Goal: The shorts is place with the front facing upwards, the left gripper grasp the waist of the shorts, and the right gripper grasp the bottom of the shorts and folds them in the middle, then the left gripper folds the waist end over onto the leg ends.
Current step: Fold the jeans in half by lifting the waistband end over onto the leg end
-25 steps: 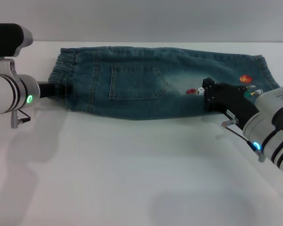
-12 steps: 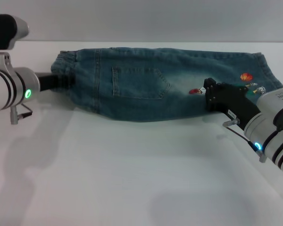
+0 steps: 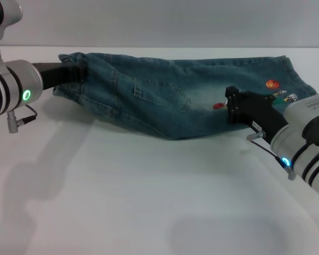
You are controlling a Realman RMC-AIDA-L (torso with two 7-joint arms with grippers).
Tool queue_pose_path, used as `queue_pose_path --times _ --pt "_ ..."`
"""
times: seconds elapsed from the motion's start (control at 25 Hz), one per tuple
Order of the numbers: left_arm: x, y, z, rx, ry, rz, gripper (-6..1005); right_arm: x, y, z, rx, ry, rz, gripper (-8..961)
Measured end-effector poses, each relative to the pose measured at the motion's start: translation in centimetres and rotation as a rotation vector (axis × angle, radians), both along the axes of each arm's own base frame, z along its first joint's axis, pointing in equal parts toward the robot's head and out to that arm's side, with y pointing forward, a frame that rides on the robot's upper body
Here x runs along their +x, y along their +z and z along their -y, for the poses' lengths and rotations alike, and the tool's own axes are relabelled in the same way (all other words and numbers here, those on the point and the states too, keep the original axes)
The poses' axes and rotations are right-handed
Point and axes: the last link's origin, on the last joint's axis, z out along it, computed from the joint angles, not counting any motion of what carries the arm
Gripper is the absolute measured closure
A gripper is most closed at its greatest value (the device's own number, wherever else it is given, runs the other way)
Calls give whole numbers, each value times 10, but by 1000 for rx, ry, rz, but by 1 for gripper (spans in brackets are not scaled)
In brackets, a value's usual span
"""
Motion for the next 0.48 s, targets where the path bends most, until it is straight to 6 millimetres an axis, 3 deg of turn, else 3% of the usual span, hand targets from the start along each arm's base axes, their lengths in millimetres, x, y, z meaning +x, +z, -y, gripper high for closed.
queue_pose_path --times 0.48 --pt "26 12 10 4 -59 20 753 -11 -8 -18 -27 35 52 954"
